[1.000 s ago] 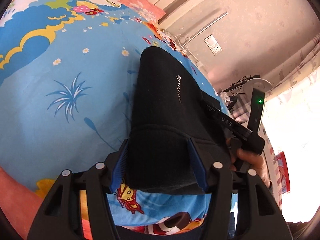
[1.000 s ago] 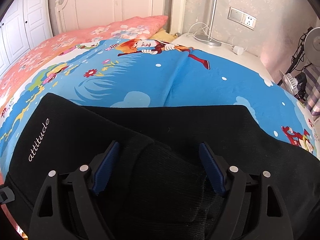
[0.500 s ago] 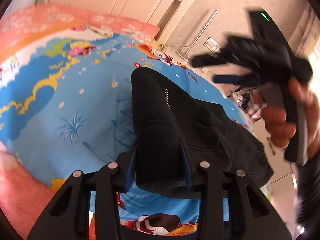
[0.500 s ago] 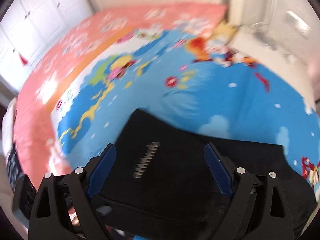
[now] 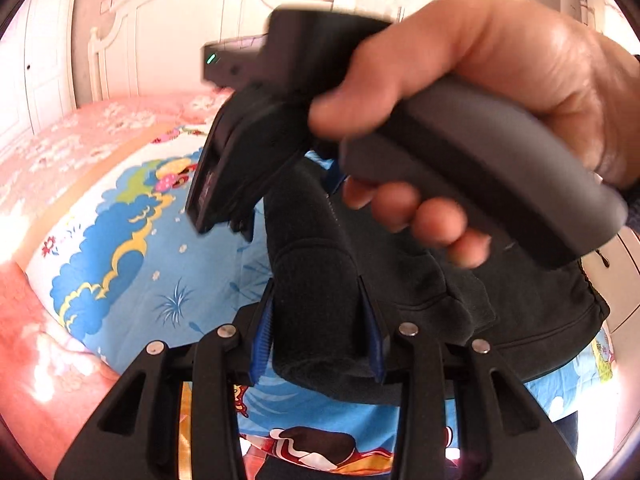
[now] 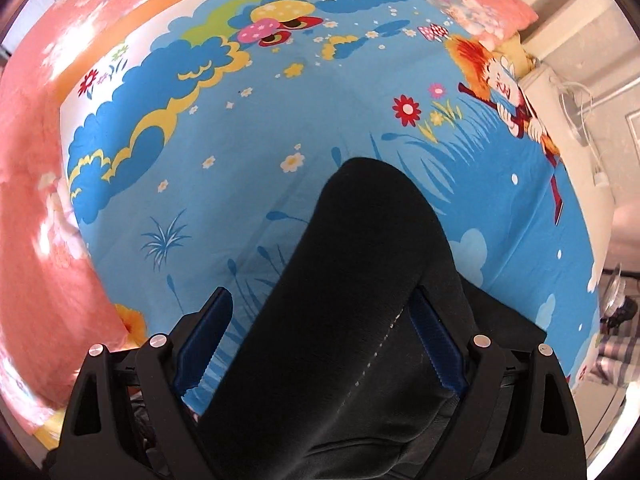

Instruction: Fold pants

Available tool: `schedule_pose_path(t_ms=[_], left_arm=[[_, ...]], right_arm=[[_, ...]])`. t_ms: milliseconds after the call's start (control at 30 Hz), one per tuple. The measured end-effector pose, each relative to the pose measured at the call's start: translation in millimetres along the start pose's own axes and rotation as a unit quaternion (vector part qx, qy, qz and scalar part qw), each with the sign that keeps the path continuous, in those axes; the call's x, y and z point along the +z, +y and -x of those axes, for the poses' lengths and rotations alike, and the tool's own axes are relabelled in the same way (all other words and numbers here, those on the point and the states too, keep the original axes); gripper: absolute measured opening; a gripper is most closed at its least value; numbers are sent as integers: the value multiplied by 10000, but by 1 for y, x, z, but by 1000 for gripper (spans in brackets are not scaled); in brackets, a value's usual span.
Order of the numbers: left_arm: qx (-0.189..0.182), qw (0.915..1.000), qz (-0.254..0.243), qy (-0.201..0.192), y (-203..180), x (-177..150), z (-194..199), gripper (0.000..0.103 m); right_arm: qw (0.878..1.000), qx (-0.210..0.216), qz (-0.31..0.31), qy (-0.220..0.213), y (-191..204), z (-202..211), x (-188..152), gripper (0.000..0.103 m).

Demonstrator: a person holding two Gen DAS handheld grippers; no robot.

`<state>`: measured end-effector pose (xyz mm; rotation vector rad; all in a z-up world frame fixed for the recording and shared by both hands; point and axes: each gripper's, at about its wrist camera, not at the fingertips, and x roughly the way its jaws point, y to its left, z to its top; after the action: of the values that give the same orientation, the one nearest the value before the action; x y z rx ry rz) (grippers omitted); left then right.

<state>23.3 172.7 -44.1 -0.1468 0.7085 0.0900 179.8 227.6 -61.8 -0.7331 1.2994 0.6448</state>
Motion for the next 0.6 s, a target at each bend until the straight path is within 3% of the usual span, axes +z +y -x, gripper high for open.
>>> schedule_pose_path(t_ms=[33, 67, 167, 200, 233, 300, 333, 467, 533, 600], left_arm=[[-16, 10000, 9, -19, -1, 1, 1, 38], [-28, 10000, 37, -23, 0, 2, 1, 38], [-122, 9996, 268, -37, 7, 0, -1, 38], [-214, 9988, 428, -54, 10, -2, 1, 43], [-414, 9959, 804, -85, 19, -5, 0, 49], [-462, 9902, 1311, -153, 31, -13, 3, 86], [-391, 9880, 1481, -195, 34, -20, 4, 88], [-430, 9867, 1569, 45, 23, -36, -23, 88], [-463, 9840, 1711, 160, 17, -36, -38, 82], [-398, 9887, 1443, 92, 3, -29, -39, 39]], right_arm=[[10000, -66, 46, -11, 0, -2, -2, 72], [9999, -91, 63, -12, 0, -3, -2, 59], [9999, 113, 85, -92, -7, -2, -6, 44], [9998, 170, 69, -101, -9, -1, -6, 37], [9997, 194, 25, -110, -12, -1, -6, 34], [9994, 292, -122, -161, -19, -1, -5, 31], [9991, 361, -166, -172, -21, -1, -5, 31], [9972, 615, -323, -266, -28, 2, -7, 31], [9946, 853, -453, -387, -41, 14, -13, 31], [9900, 1117, -647, -561, -62, 30, -23, 29]])
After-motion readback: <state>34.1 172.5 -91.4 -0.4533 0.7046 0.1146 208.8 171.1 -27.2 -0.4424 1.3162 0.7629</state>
